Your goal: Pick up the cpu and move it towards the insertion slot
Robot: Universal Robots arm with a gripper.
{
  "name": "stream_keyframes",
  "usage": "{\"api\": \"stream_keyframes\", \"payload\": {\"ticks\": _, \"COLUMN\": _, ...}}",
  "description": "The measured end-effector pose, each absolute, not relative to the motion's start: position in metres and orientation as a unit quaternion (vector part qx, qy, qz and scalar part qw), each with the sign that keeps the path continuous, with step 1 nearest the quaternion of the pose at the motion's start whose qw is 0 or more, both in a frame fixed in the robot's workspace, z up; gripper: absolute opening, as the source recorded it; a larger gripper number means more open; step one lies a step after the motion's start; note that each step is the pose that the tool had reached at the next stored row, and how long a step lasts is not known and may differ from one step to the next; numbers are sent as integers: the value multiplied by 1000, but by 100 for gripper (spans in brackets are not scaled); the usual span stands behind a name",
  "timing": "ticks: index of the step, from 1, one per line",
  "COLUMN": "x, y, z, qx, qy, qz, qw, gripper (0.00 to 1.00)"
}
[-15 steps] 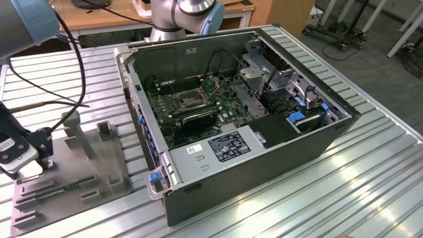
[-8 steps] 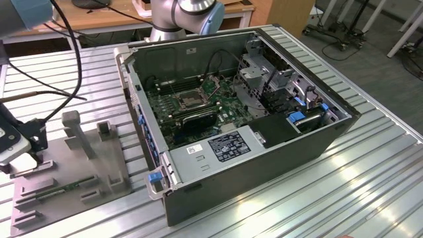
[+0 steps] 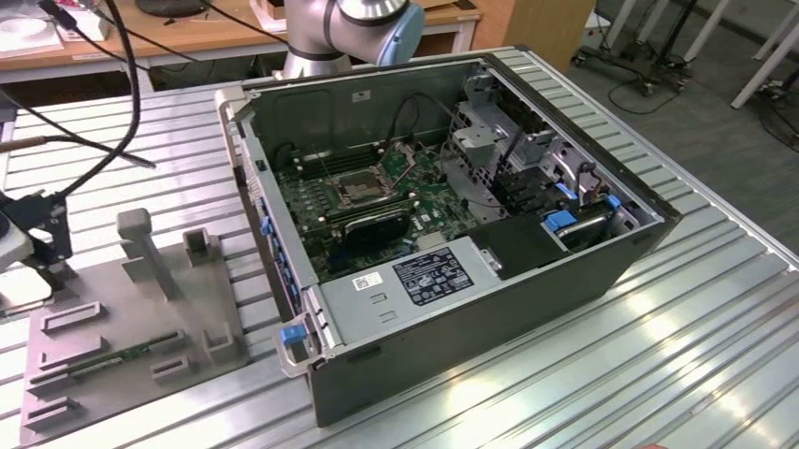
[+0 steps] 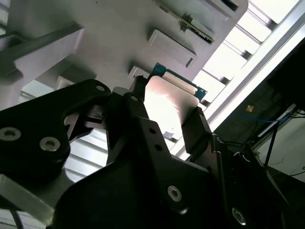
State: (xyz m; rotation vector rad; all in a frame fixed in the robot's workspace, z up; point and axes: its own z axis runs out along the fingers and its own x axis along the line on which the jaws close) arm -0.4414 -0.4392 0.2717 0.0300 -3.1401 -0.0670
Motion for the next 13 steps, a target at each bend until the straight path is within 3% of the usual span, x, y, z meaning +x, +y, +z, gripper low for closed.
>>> {"api": "stream_keyframes", "payload": {"ticks": 13, "x": -441, "y": -439, "z": 328, "qx": 10, "qy": -1000, "qz": -23, "qw": 0, "gripper": 55}}
